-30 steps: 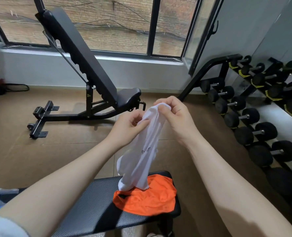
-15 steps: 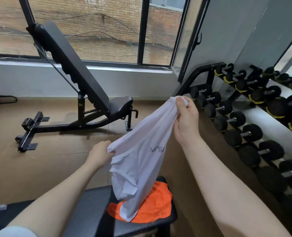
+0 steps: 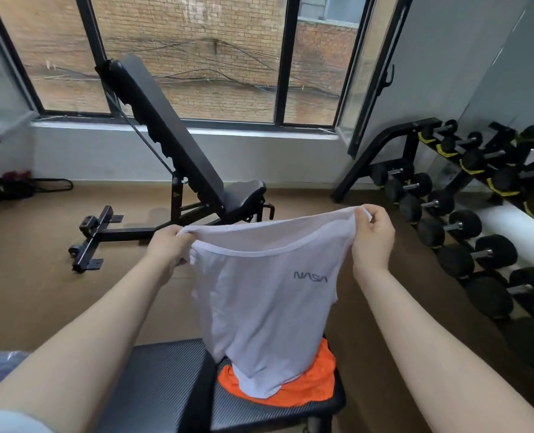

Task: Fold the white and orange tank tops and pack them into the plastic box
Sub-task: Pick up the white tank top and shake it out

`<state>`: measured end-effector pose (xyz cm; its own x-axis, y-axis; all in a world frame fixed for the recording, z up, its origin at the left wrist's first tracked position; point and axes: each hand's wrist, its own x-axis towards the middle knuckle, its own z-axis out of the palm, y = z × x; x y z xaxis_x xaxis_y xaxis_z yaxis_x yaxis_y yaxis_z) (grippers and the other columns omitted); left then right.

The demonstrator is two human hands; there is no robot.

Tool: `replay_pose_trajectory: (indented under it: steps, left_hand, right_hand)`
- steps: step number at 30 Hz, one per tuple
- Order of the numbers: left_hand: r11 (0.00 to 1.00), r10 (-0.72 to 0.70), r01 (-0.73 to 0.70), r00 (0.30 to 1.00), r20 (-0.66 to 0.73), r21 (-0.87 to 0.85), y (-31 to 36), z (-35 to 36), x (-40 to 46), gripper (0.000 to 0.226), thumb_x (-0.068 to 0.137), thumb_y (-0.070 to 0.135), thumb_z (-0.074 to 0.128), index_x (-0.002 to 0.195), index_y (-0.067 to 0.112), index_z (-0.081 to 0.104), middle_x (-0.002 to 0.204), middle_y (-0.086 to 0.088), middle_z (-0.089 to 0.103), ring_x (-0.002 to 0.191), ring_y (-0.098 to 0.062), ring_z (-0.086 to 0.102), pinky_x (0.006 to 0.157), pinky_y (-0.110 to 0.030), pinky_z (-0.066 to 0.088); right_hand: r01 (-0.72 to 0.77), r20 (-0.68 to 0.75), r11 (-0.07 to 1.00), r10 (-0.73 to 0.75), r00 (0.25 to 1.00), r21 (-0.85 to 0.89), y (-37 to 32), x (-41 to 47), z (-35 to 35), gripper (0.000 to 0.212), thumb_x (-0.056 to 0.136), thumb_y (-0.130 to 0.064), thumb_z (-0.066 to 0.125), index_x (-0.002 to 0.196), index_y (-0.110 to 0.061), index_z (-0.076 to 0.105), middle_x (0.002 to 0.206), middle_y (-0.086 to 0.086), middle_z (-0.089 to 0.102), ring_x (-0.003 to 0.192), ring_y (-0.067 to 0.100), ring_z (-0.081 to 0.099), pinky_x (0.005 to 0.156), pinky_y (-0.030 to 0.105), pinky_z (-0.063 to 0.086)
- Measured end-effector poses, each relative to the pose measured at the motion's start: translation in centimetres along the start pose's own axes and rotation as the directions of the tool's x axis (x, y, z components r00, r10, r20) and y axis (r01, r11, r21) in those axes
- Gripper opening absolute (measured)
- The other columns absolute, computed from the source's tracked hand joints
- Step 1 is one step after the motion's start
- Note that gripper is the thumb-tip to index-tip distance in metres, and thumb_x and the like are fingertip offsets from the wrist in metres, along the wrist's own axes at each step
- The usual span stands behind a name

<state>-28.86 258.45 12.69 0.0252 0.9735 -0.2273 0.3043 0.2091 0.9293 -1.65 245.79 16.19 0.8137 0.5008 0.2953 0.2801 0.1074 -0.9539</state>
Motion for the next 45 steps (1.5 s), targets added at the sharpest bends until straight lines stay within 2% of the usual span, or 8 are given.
replay_pose_trajectory:
  steps: [6,9,16,20,24,30,34,45]
  left_hand:
    - [0.936,0.118,-0.011,0.952,0.284,-0.353,2.0,-0.6,-4.1,0.006,0.078,0.009,0.061,0.083,0.007,0.064,0.075,-0.007,0.064,0.066,-0.020,0.059,0.061,-0.025,0.051]
    - [0.935,0.100,-0.033,0.980,0.171,-0.354,1.7,-1.3,-5.1,0.026,0.072,0.017,0.061,0.096,0.005,0.064,0.088,-0.013,0.066,0.075,-0.024,0.059,0.071,-0.033,0.048]
    - [0.901,0.274,-0.270,0.961,-0.038,-0.339,2.6,-2.6,-10.1,0.013,0.088,0.016,0.058,0.097,0.016,0.068,0.091,-0.004,0.068,0.079,-0.017,0.059,0.068,-0.027,0.046]
    - [0.789,0.279,-0.343,0.939,-0.200,-0.510,2.4,-3.3,-15.1,0.007,0.086,0.019,0.063,0.088,0.016,0.068,0.080,0.002,0.062,0.073,-0.013,0.052,0.060,-0.025,0.042]
    - [0.711,0.324,-0.457,0.887,-0.329,-0.534,1.6,-4.1,-21.3,0.008,0.086,0.011,0.063,0.081,0.018,0.066,0.098,0.005,0.060,0.084,-0.006,0.054,0.071,-0.016,0.043]
    - [0.697,0.259,-0.423,0.901,-0.348,-0.579,-1.5,-6.6,-31.4,0.014,0.089,0.010,0.059,0.077,0.015,0.064,0.052,0.015,0.060,0.045,0.003,0.049,0.045,-0.011,0.039]
    - [0.669,0.310,-0.456,0.889,-0.337,-0.587,-2.4,-9.9,-35.5,0.031,0.090,0.010,0.057,0.067,0.022,0.073,0.058,0.014,0.067,0.055,0.002,0.059,0.056,-0.013,0.049]
    - [0.932,0.175,-0.295,0.874,-0.453,-0.211,-10.6,-12.1,-32.9,0.012,0.084,0.014,0.063,0.083,0.018,0.051,0.067,0.007,0.048,0.061,-0.005,0.044,0.055,-0.012,0.038]
  right_hand:
    - [-0.227,0.026,0.966,0.226,0.974,0.120,0.3,-0.8,-0.2,0.013,0.090,-0.013,0.053,0.091,-0.025,0.058,0.099,-0.002,0.060,0.099,0.018,0.057,0.088,0.034,0.049]
    - [-0.271,0.061,0.952,0.265,0.962,0.145,0.2,-1.7,-1.1,0.014,0.090,-0.014,0.054,0.093,-0.026,0.059,0.109,0.002,0.060,0.106,0.019,0.057,0.089,0.033,0.048]
    - [-0.290,0.143,0.933,0.264,0.954,0.211,-1.7,-4.5,-4.2,0.025,0.095,-0.013,0.043,0.114,-0.020,0.059,0.112,-0.001,0.060,0.099,0.009,0.057,0.079,0.022,0.046]
    - [-0.112,0.192,0.992,0.099,0.976,0.057,-2.7,-7.4,-7.3,0.021,0.090,-0.013,0.051,0.108,-0.012,0.063,0.097,-0.001,0.064,0.087,0.007,0.059,0.075,0.019,0.047]
    - [0.093,0.270,0.994,-0.073,0.960,-0.062,-3.4,-10.8,-11.9,0.012,0.087,-0.011,0.057,0.084,-0.021,0.064,0.076,-0.003,0.065,0.065,0.000,0.056,0.059,0.013,0.042]
    - [0.188,0.303,0.966,-0.129,0.944,-0.175,-4.2,-17.1,-16.7,0.013,0.089,-0.011,0.055,0.093,-0.015,0.066,0.105,0.003,0.049,0.099,0.019,0.051,0.091,0.026,0.042]
    - [0.064,0.306,0.998,-0.067,0.950,0.021,-6.8,-20.1,-18.1,0.012,0.093,-0.010,0.047,0.089,-0.016,0.057,0.083,-0.007,0.056,0.075,0.003,0.051,0.066,0.008,0.041]
    - [-0.006,0.450,0.989,0.072,0.890,-0.145,-2.9,-23.6,-15.7,0.010,0.087,-0.010,0.055,0.083,-0.012,0.064,0.077,-0.001,0.061,0.075,0.013,0.054,0.069,0.028,0.043]
